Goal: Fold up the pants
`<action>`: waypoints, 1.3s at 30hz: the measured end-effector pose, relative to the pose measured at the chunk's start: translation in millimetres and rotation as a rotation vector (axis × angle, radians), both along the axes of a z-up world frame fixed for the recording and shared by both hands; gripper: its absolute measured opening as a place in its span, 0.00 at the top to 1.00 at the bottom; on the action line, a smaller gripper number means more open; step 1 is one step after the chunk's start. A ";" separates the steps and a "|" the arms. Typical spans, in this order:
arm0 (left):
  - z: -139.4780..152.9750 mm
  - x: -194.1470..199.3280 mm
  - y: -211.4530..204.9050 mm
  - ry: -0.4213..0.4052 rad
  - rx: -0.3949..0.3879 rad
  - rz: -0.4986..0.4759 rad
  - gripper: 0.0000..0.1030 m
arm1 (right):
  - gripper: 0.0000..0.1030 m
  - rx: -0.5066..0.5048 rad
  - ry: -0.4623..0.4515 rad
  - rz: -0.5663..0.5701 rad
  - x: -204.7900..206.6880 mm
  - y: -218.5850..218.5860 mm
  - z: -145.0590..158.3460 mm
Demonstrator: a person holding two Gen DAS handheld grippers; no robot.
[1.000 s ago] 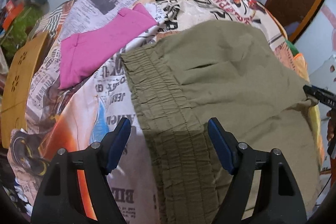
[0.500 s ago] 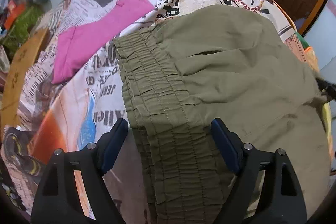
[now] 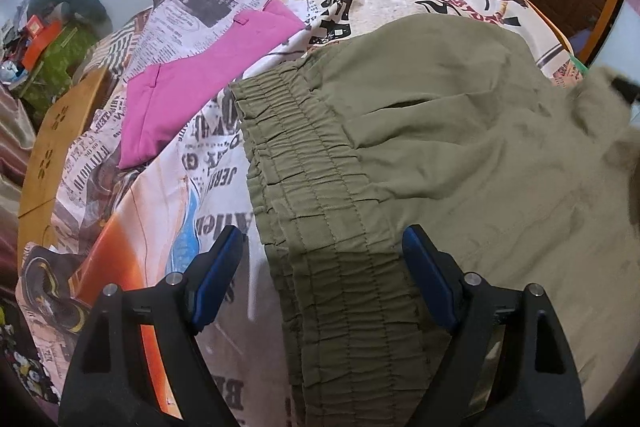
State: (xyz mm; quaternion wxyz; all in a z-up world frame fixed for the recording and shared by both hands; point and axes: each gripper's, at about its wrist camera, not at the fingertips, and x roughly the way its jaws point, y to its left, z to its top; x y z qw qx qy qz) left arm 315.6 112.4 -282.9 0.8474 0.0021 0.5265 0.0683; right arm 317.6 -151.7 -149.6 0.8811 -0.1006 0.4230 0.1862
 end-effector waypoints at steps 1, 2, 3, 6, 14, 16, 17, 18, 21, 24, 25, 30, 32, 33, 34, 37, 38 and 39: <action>-0.6 -0.2 1.2 0.001 -0.009 0.001 0.18 | 0.91 -0.006 0.035 -0.011 3.6 -1.6 -14.0; -1.2 -0.1 2.3 0.002 -0.017 0.002 0.18 | 0.91 -0.012 0.055 -0.017 4.7 -2.8 -22.3; -2.0 -0.1 3.6 0.004 -0.025 0.005 0.18 | 0.92 -0.016 0.077 -0.022 6.2 -4.3 -31.1; -3.5 -0.6 5.2 0.004 -0.036 0.012 0.17 | 0.92 -0.012 0.147 -0.041 10.3 -9.3 -56.4; -5.6 -0.6 4.8 0.006 -0.027 0.019 0.13 | 0.91 -0.059 0.178 -0.054 14.3 -2.6 -60.8; -4.0 -0.7 4.8 0.006 -0.023 0.020 0.13 | 0.89 -0.070 0.182 -0.058 14.5 -4.1 -53.6; -1.9 -1.2 4.3 0.006 -0.018 0.019 0.13 | 0.88 -0.066 0.182 -0.059 14.8 -5.9 -49.8; 1.9 -1.6 3.2 0.004 -0.006 0.012 0.13 | 0.87 -0.062 0.181 -0.063 14.3 -7.7 -45.5; 16.5 -3.6 1.9 -0.013 0.018 -0.002 0.14 | 0.87 -0.050 0.169 -0.055 10.0 -12.5 -28.2; 40.2 -6.7 6.7 -0.066 0.017 -0.008 0.14 | 0.85 -0.053 0.131 -0.041 6.6 -13.7 -7.1; 47.9 -7.0 10.1 -0.084 0.017 -0.004 0.14 | 0.85 -0.049 0.104 -0.036 4.9 -13.9 4.2; 81.0 2.6 33.1 -0.150 0.012 0.036 0.14 | 0.85 0.015 0.033 -0.023 11.4 -11.0 42.6; 88.4 9.3 42.7 -0.165 0.007 0.055 0.14 | 0.85 0.056 0.014 -0.025 19.5 -7.1 55.9; 90.2 12.7 45.5 -0.168 0.003 0.058 0.14 | 0.85 0.068 0.009 -0.026 22.3 -5.1 59.0; 90.9 17.3 49.2 -0.170 0.000 0.061 0.14 | 0.85 0.081 0.005 -0.024 26.2 -2.1 62.2; 83.6 29.5 54.8 -0.155 -0.003 0.069 0.14 | 0.75 0.102 0.002 -0.021 40.2 6.9 63.0; 79.4 34.0 57.1 -0.146 -0.009 0.071 0.14 | 0.66 0.103 0.000 -0.021 43.5 9.1 61.8; 73.8 39.0 59.8 -0.132 -0.018 0.074 0.14 | 0.61 0.103 -0.003 -0.020 47.9 11.4 59.3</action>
